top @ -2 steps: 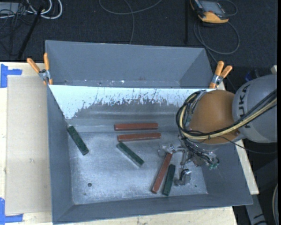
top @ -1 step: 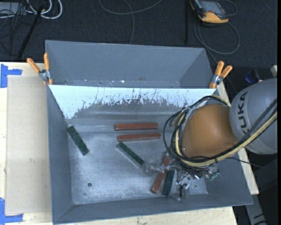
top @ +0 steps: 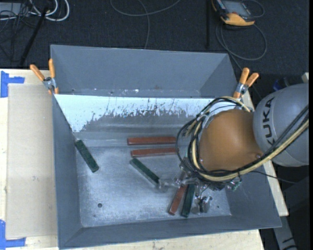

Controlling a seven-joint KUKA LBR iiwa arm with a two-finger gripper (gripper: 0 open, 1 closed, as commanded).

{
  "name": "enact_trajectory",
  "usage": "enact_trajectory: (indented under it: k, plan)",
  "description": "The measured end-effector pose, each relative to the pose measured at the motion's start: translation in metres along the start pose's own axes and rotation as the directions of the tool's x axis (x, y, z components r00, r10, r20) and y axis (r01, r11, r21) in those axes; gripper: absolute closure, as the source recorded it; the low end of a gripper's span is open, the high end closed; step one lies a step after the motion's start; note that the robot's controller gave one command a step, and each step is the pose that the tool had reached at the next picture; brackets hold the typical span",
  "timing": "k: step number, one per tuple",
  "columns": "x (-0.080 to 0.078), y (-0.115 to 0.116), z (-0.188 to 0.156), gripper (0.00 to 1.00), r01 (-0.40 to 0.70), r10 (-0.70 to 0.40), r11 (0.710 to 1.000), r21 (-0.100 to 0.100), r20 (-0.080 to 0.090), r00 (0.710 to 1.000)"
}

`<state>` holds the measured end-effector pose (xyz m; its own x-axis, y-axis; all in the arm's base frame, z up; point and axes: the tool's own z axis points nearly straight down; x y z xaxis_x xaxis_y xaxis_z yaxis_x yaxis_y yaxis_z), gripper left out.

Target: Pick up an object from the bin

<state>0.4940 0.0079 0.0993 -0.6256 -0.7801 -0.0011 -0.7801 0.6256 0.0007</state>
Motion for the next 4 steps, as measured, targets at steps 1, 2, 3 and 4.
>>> enact_trajectory:
  k: [1, 2, 3, 4]
  plan:
    - [0.000, -0.010, 0.032, 0.00, 0.042, -0.042, 0.999, -0.003, -0.003, 0.999]
    - [0.000, -0.009, 0.032, 0.00, 0.042, -0.042, 0.999, -0.003, -0.002, 0.999]
    - [0.000, -0.009, 0.032, 1.00, 0.044, -0.044, 0.999, -0.002, -0.002, 0.999]
    - [-0.001, -0.008, 0.011, 1.00, 0.044, -0.044, 0.999, 0.000, 0.000, 0.999]
